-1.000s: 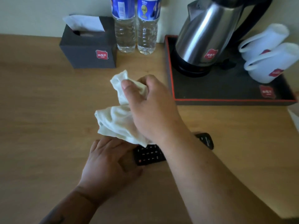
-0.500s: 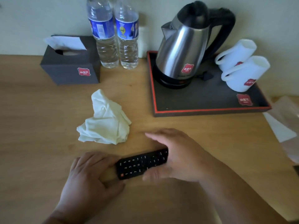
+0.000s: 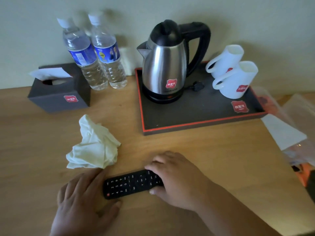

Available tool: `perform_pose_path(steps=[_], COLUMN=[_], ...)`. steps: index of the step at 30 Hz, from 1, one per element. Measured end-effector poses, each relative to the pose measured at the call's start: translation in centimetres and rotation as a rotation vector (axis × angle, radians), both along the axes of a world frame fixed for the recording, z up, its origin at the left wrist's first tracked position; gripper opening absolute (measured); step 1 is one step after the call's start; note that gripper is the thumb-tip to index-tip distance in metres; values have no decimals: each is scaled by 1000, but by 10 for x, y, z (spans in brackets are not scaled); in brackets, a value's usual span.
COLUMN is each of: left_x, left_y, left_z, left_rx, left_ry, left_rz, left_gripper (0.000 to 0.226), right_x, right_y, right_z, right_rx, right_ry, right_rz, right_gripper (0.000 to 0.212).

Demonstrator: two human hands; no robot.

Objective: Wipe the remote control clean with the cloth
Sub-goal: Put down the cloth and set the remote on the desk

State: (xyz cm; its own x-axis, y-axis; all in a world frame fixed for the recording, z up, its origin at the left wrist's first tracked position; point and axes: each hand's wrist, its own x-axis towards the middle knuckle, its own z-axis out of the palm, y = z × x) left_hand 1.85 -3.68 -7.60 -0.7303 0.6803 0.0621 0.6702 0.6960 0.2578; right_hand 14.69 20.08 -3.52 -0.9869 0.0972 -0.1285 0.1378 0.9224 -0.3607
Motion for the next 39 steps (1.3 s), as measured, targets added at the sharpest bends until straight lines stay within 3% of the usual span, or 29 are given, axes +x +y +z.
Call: perform_pose_path(steps=[5, 12, 18, 39], left_x=[-2, -1, -2, -3], left_y=[-1, 0, -1, -3], left_z=[-1, 0, 0, -2], left_rx=[-111, -142, -93, -71], left_ry=[30, 48, 54, 3], left_rz=[-80, -86, -102, -104], left_gripper=[82, 78, 77, 80], right_x=[-10, -51, -93, -79], right_y=[32, 97, 119, 135], right_z=[24, 66, 58, 45], right_rx=[-16, 144, 283, 286], right_ry=[17, -13, -191, -371], right_rz=[-72, -193, -199, -310], right_gripper=[54, 60, 60, 59])
